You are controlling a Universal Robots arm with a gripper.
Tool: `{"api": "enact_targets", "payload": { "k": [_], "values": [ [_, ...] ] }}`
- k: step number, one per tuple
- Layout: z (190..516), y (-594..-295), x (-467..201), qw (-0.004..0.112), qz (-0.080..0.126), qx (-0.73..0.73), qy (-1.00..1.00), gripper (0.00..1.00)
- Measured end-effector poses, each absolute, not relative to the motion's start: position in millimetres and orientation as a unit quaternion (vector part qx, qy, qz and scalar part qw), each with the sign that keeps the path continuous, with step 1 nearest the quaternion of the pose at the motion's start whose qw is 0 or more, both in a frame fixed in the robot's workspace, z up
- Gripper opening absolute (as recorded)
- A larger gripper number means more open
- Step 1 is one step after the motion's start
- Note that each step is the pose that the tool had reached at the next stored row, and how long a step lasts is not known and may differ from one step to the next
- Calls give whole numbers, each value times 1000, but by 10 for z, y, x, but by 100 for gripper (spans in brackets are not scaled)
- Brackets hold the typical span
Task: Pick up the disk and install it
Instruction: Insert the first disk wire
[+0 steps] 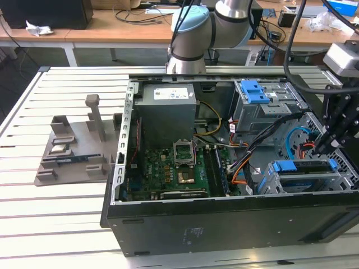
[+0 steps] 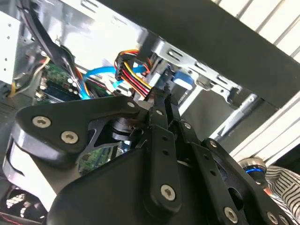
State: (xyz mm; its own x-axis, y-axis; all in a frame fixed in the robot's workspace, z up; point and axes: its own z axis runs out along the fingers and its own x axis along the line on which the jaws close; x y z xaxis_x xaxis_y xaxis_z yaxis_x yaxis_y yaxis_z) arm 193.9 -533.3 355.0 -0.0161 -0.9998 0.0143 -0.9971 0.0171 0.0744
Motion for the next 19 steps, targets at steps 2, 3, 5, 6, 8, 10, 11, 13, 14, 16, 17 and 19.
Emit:
{"api": "enact_targets", "payload": {
  "k": [2,3,5,6,8,10,11,13,14,16,17,19],
  "values": [
    [3524,-5366,1931,31,-22,701,-712,17],
    [3519,-5366,1929,31,-21,701,-712,17],
    [3497,-5367,1920,31,-22,701,-712,17],
    [3476,-5365,1915,31,-22,701,-712,17],
    [3450,-5363,1909,31,-21,701,-712,17],
    [3437,-5363,1903,31,-22,701,-712,17],
    [3432,-5363,1902,31,-21,701,-712,17],
    [3416,-5363,1900,31,-21,701,-712,17],
    [3411,-5363,1899,31,-21,701,-712,17],
    [3404,-5363,1899,31,-21,701,-712,17],
    [3401,-5364,1899,31,-21,701,-712,17],
    [3396,-5364,1899,31,-21,701,-712,17]
  ]
}}
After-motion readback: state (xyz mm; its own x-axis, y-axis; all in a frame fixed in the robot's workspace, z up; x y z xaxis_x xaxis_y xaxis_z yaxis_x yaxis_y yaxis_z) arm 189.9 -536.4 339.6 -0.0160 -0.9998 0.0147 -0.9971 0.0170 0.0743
